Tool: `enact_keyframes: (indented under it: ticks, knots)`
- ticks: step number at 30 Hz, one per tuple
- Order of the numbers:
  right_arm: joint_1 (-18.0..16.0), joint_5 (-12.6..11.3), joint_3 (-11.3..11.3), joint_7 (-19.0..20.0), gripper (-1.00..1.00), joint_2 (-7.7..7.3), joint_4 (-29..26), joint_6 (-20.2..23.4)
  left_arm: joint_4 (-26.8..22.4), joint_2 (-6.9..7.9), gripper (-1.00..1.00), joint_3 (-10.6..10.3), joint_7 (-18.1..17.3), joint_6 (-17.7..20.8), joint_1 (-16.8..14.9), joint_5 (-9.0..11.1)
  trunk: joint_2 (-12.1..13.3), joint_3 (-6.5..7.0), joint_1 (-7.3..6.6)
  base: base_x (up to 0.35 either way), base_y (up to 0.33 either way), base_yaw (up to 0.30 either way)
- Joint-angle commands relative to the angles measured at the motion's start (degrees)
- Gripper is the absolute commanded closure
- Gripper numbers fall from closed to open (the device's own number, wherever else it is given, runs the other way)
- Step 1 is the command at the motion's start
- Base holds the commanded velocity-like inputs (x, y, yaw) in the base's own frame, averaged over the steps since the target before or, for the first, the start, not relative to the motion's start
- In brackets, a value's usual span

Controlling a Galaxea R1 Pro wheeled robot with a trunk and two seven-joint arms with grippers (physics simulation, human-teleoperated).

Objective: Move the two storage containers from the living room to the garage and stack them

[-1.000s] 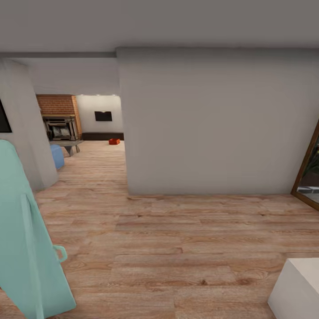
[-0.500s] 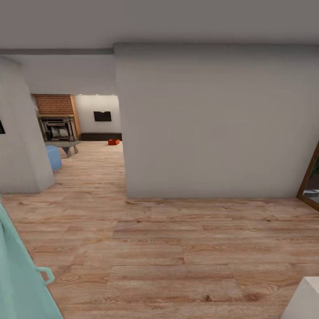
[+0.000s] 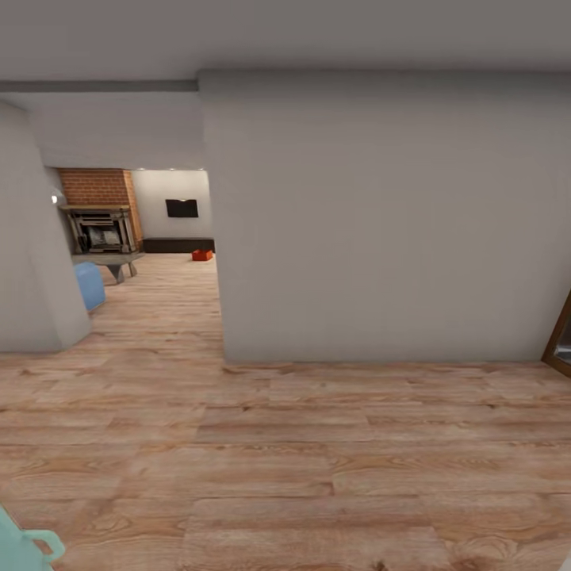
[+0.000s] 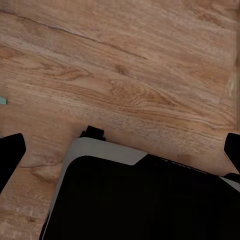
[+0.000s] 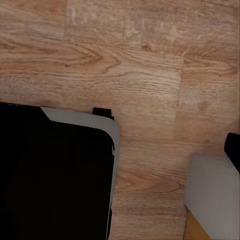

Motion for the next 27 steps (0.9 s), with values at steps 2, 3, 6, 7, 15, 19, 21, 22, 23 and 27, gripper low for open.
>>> enact_keyframes:
  ticks: [2,3,6,7,15,19,21,22,23,27]
  knots:
    - [-0.1,-0.6,0.5,0.0,-1.00,0.03,0.2,-0.4,0.0,-0.01,-1.00,-0.4,0.1,-0.1,0.0,0.3,0.0,-0.01,0.05,0.324,0.000,0.000]
    - [-0.1,-0.6,0.5,0.0,-1.00,0.06,0.2,-0.4,0.0,-0.01,-1.00,-0.4,0.1,-0.1,0.0,0.3,0.0,-0.01,0.05,0.324,0.000,0.000]
    - [-0.1,-0.6,0.5,0.0,-1.00,0.20,0.2,-0.3,0.0,-0.01,-1.00,-0.4,0.1,-0.1,0.0,0.3,0.0,-0.01,0.05,0.324,0.000,0.000]
    - [-0.1,-0.6,0.5,0.0,-1.00,0.18,0.2,-0.3,0.0,-0.01,-1.00,-0.4,0.1,-0.1,0.0,0.3,0.0,-0.01,0.05,0.324,0.000,0.000]
    - [-0.1,-0.6,0.5,-0.4,-1.00,0.12,0.2,-0.3,0.0,-0.01,-1.00,-0.4,0.1,-0.1,0.0,0.3,0.0,-0.01,0.05,0.324,0.000,0.000]
    - [-0.1,-0.6,0.5,-0.5,-1.00,0.01,0.2,-0.3,0.0,-0.01,-1.00,-0.4,0.1,-0.2,0.0,0.3,0.0,-0.01,0.05,0.324,0.000,0.000]
    - [-0.1,-0.6,0.4,-0.5,-1.00,0.00,0.2,-0.3,0.0,0.08,-1.00,-0.4,0.1,-0.2,0.0,0.3,0.0,-0.01,0.05,0.324,0.000,0.000]
    - [-0.1,-0.5,0.5,-0.6,-1.00,-0.01,0.2,-0.3,0.0,0.11,-1.00,-0.4,0.1,-0.2,0.0,0.3,0.0,-0.01,0.05,0.324,0.000,0.000]
    - [-0.1,-0.5,0.5,-0.6,-1.00,-0.01,0.2,-0.3,0.0,0.13,-1.00,-0.4,0.1,-0.2,0.0,0.3,0.0,-0.01,0.05,0.324,0.000,0.000]
    - [-0.1,0.0,0.6,-0.6,-1.00,0.03,0.2,-0.3,0.0,0.16,-1.00,-0.4,0.2,-0.4,0.0,0.3,0.0,-0.01,0.05,0.324,0.000,0.000]
